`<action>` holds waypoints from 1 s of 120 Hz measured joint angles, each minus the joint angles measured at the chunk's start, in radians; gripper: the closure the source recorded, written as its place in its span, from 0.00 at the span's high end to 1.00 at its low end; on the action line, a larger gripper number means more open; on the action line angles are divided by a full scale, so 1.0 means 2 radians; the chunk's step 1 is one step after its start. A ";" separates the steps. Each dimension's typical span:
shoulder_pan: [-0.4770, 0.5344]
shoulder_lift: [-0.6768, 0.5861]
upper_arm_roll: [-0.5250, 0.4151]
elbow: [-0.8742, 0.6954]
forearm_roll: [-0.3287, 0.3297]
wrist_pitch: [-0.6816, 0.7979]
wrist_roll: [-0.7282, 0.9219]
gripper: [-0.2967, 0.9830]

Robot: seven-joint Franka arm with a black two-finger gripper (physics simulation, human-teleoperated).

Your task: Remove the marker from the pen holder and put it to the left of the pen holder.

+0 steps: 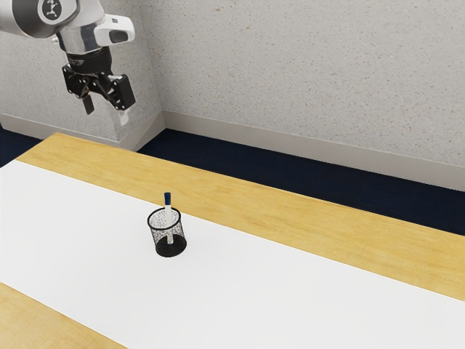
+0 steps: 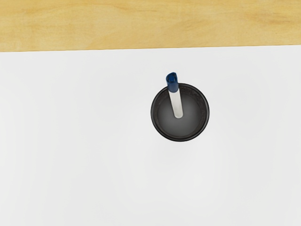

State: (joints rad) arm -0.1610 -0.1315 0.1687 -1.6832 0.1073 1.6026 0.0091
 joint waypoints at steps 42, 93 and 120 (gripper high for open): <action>-0.004 0.025 -0.004 0.034 -0.005 -0.001 0.000 0.77; 0.063 0.237 -0.001 0.010 -0.038 -0.002 -0.004 0.77; 0.077 0.267 -0.002 0.046 -0.115 0.015 -0.024 0.77</action>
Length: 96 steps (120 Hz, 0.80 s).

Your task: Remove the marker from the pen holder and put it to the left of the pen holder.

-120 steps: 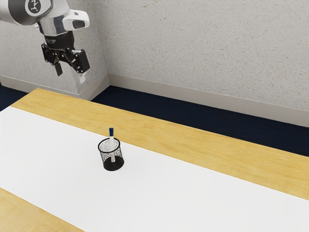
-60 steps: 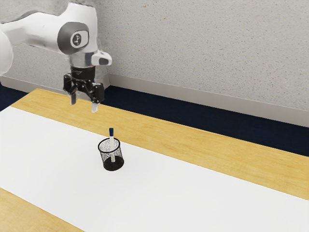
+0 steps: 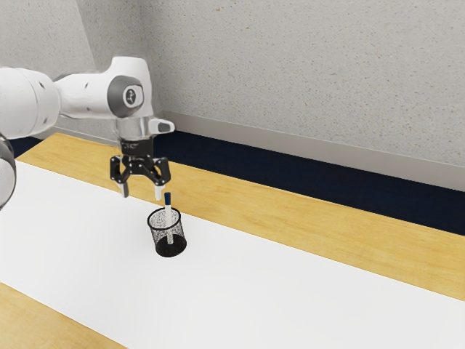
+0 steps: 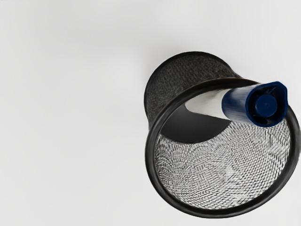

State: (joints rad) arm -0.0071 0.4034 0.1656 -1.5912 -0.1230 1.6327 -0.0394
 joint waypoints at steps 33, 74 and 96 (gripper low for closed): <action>-0.015 0.019 0.000 -0.010 -0.010 0.093 -0.001 0.77; -0.014 0.021 0.000 -0.010 0.008 0.085 0.038 0.75; -0.007 0.042 -0.001 -0.003 -0.032 0.051 0.052 0.74</action>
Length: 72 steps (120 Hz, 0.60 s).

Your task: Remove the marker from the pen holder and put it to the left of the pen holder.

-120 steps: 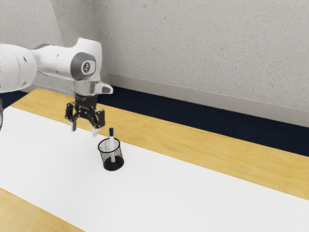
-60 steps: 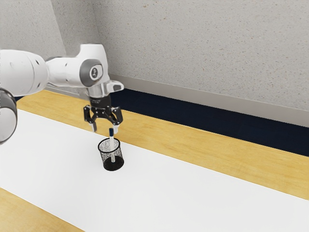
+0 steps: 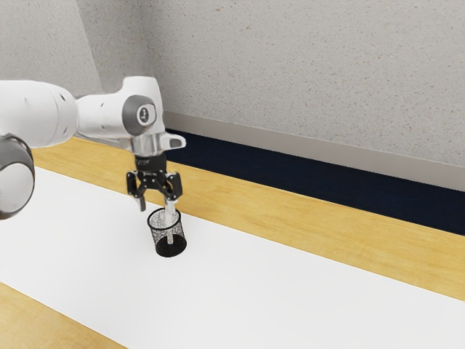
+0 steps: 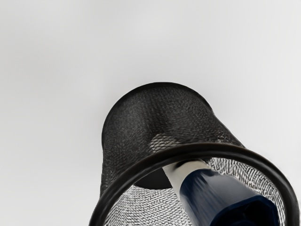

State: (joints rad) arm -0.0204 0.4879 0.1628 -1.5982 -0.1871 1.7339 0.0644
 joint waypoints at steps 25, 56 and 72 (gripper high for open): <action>0.004 0.014 -0.003 0.035 0.004 -0.015 0.014 0.70; 0.002 0.041 -0.013 0.073 0.010 -0.017 0.030 0.64; 0.001 0.041 -0.015 0.080 0.011 -0.018 0.033 0.55</action>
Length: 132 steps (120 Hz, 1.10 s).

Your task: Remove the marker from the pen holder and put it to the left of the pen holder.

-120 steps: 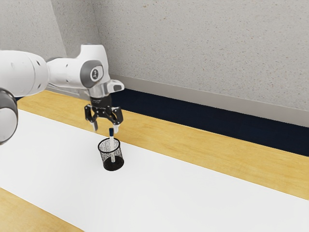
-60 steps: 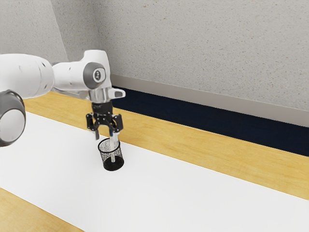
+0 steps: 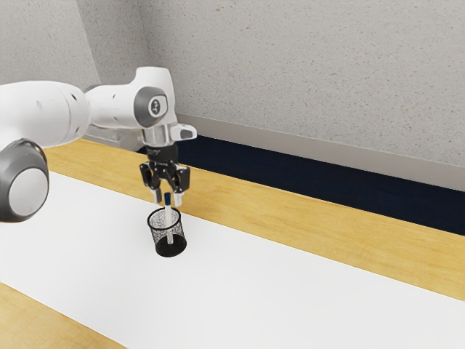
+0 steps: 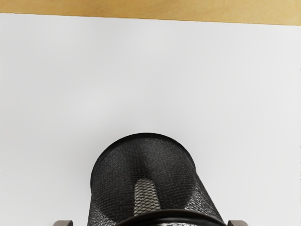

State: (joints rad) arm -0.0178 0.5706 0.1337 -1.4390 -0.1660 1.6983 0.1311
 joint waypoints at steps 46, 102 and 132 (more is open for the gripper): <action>0.000 0.000 0.000 0.000 0.008 -0.001 0.002 0.38; -0.007 0.000 0.000 0.001 0.009 -0.001 -0.003 0.21; -0.005 -0.021 0.004 0.031 0.040 -0.028 -0.004 0.18</action>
State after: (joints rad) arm -0.0281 0.5287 0.1414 -1.3763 -0.0860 1.6430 0.1226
